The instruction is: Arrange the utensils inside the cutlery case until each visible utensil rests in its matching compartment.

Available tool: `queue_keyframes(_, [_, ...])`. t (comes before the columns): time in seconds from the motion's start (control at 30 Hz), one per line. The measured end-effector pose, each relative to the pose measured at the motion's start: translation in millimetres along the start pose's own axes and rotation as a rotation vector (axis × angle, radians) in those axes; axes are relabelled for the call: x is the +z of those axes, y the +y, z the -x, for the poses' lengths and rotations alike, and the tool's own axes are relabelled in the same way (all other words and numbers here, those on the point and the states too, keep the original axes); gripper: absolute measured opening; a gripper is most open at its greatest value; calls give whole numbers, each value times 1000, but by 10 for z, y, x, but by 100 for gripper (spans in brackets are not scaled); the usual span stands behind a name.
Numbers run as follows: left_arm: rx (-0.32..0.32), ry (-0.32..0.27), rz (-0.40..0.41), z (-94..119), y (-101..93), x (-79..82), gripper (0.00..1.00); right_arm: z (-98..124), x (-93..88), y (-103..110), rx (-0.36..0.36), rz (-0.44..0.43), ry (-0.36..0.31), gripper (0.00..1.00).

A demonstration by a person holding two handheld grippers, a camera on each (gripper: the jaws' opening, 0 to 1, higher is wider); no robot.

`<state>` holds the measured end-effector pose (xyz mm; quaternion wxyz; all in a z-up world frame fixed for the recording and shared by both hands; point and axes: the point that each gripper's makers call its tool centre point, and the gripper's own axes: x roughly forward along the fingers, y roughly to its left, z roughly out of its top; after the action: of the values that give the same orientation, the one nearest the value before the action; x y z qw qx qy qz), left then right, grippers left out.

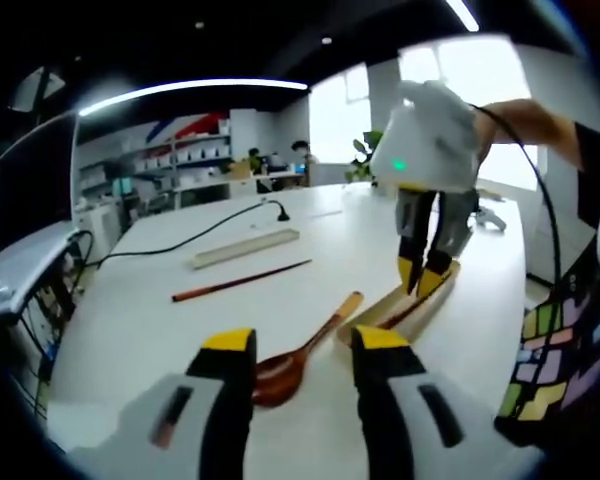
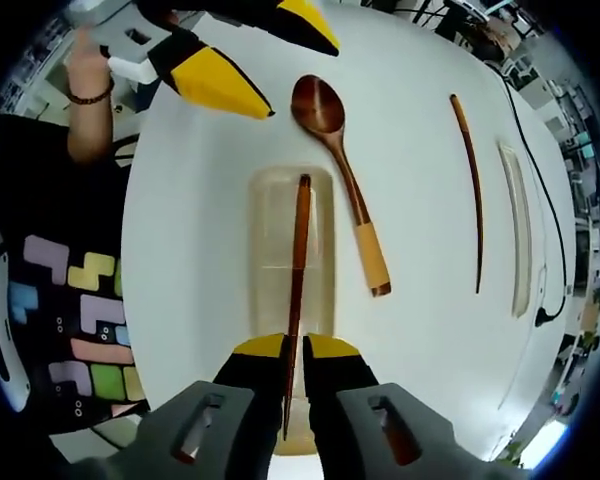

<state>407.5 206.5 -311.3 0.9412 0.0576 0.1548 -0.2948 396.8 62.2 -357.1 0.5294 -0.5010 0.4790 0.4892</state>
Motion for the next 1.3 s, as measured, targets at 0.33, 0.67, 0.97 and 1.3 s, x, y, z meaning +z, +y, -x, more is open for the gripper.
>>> queue_keyframes(0.33, [-4, -7, 5, 0, -9, -1, 40, 364, 149, -483, -112, -26, -55, 5])
queue_keyframes(0.67, [-2, -4, 13, -8, 19, -15, 40, 390, 293, -936, -198, 33, -64, 11])
queue_keyframes(0.97, [-6, -2, 20, -9, 38, -32, 40, 198, 574, -1281, -233, 40, -164, 18])
queue_keyframes(1.3, [-10, 1, 36, -38, 57, -64, 40, -50, 967, -1592, -219, 51, -283, 22])
